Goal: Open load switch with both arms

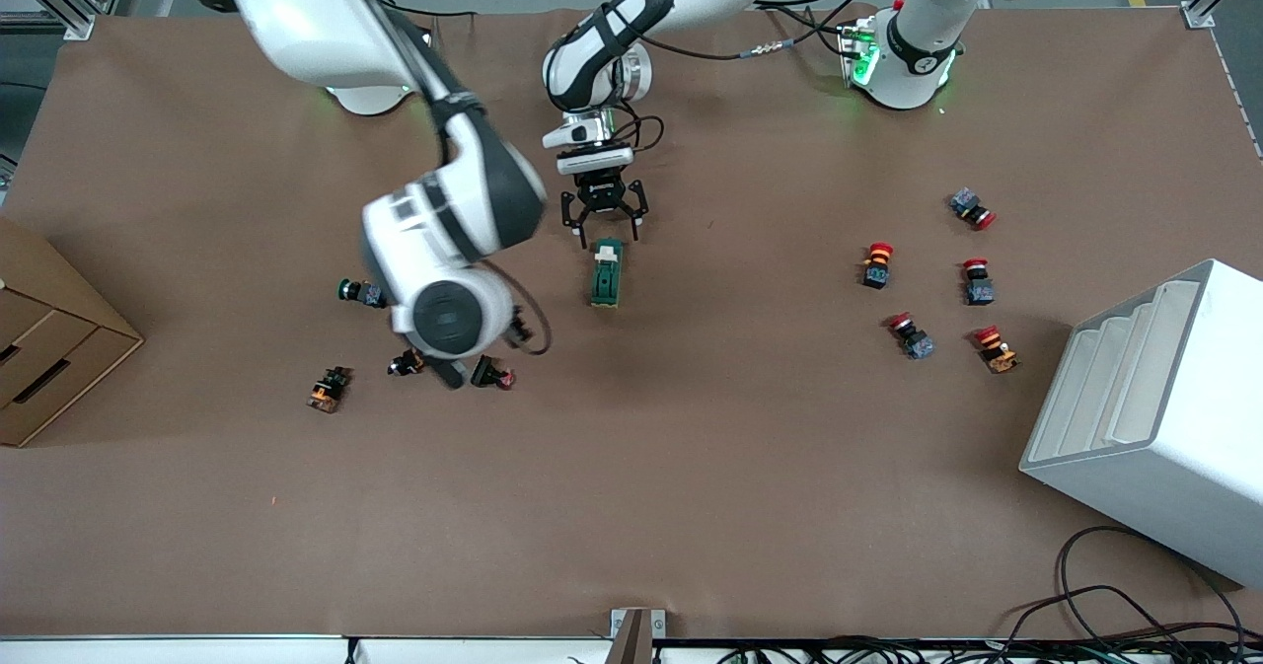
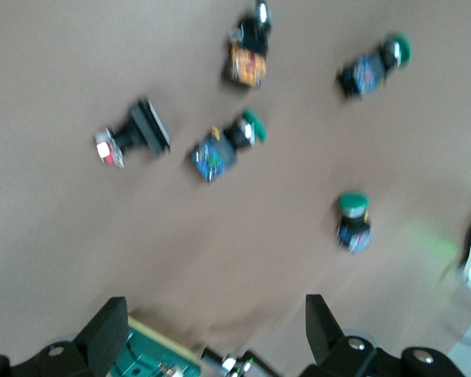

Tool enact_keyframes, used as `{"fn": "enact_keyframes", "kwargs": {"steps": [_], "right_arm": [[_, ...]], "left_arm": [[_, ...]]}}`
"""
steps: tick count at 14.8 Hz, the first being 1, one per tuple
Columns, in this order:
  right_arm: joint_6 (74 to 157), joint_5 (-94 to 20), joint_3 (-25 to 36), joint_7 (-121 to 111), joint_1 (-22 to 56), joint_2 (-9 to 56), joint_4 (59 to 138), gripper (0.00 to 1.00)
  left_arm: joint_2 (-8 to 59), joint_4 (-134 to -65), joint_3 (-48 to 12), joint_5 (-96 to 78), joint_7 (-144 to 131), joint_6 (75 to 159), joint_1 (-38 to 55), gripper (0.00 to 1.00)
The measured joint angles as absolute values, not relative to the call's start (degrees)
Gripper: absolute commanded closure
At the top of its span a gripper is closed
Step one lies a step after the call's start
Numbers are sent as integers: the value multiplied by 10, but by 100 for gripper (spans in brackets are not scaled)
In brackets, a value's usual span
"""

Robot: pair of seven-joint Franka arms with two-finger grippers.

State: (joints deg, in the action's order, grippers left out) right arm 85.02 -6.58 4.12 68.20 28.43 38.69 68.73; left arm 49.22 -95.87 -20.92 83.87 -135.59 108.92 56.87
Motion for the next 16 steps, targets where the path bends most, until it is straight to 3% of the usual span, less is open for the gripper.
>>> {"fn": "enact_keyframes", "kwargs": {"steps": [8, 16], "right_arm": [[840, -24, 41, 296, 156, 284, 684, 0], [801, -11, 42, -32, 12, 221, 685, 0]], "left_arm": [[448, -841, -210, 649, -1124, 1089, 516, 1], [309, -796, -209, 395, -815, 1088, 362, 0]]}}
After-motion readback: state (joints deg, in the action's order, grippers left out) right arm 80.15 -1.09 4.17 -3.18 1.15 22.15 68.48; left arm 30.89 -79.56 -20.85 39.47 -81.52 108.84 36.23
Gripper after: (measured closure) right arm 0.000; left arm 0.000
